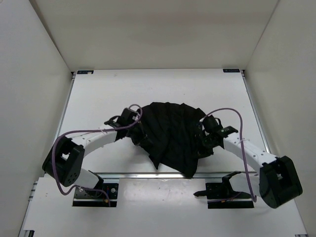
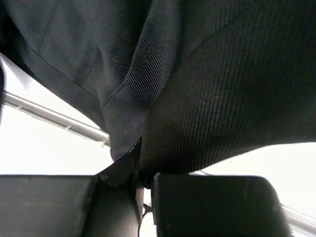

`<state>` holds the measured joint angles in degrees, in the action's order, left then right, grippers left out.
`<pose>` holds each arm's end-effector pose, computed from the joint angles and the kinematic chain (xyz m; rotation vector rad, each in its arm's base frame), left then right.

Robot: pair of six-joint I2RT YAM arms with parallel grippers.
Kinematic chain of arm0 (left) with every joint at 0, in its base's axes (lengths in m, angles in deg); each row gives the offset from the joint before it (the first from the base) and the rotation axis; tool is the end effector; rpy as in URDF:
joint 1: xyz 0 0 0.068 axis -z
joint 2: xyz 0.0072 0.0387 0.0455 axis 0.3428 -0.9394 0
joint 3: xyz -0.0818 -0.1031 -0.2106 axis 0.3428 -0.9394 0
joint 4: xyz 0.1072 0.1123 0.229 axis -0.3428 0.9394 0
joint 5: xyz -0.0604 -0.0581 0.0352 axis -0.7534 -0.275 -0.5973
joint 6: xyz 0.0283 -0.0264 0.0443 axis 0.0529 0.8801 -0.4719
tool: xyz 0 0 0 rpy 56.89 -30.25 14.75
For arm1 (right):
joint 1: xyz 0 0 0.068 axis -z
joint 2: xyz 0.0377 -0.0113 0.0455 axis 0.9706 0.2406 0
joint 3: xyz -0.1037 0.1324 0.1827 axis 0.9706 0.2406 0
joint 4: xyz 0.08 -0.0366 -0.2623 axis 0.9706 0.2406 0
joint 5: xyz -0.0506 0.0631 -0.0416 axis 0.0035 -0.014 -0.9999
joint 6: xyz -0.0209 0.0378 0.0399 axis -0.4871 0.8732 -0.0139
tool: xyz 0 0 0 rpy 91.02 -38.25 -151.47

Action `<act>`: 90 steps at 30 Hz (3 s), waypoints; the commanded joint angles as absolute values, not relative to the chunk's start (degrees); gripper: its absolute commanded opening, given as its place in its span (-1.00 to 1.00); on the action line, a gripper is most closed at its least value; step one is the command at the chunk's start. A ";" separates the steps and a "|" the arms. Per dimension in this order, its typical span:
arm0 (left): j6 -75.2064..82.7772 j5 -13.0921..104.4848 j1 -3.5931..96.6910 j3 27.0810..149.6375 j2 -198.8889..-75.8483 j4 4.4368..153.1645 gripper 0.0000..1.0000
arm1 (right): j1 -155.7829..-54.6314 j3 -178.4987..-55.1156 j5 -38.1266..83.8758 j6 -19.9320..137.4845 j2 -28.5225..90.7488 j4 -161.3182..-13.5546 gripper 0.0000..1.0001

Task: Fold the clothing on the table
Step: Flatten the skirt out

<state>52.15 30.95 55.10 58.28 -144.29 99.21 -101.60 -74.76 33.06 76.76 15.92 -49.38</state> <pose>0.2240 -0.1776 0.1304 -0.4617 2.8615 -0.9988 0.1864 0.1035 0.1341 -0.0950 2.9086 0.6203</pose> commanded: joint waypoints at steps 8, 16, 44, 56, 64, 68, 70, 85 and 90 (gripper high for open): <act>38.09 25.22 32.36 109.04 -156.96 124.73 -1.00 | -91.46 -134.54 34.57 65.06 38.00 -35.93 -1.00; 47.27 23.63 45.68 78.31 -143.54 105.40 -0.16 | -92.25 -119.69 36.77 67.95 34.42 -44.16 -1.00; 42.48 31.02 43.60 63.48 -139.21 109.83 0.08 | -91.99 -99.48 45.99 71.31 25.19 -50.15 -1.00; 35.02 45.16 45.36 66.20 -149.76 117.11 0.13 | -92.69 -89.69 39.44 69.64 23.24 -50.78 -1.00; 34.31 41.93 43.87 65.77 -146.61 118.09 0.13 | -91.55 -91.54 19.72 68.22 22.91 -38.47 0.61; 33.86 42.62 42.81 65.94 -145.02 118.44 0.13 | -90.67 -88.47 22.60 69.88 16.49 -37.49 0.73; 33.78 43.93 43.07 66.02 -145.54 117.64 0.14 | -91.46 -85.23 25.15 71.37 14.91 -38.45 0.73; 34.04 48.51 47.38 67.96 -155.30 116.76 0.07 | -95.06 -69.74 35.18 81.23 15.59 -56.47 0.41; 34.21 46.41 48.26 65.76 -157.06 114.93 -0.58 | -96.99 -69.91 36.50 82.46 18.14 -59.90 -0.53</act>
<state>34.62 46.93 47.18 67.70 -155.37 117.29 -95.87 -70.43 35.05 81.22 16.95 -55.08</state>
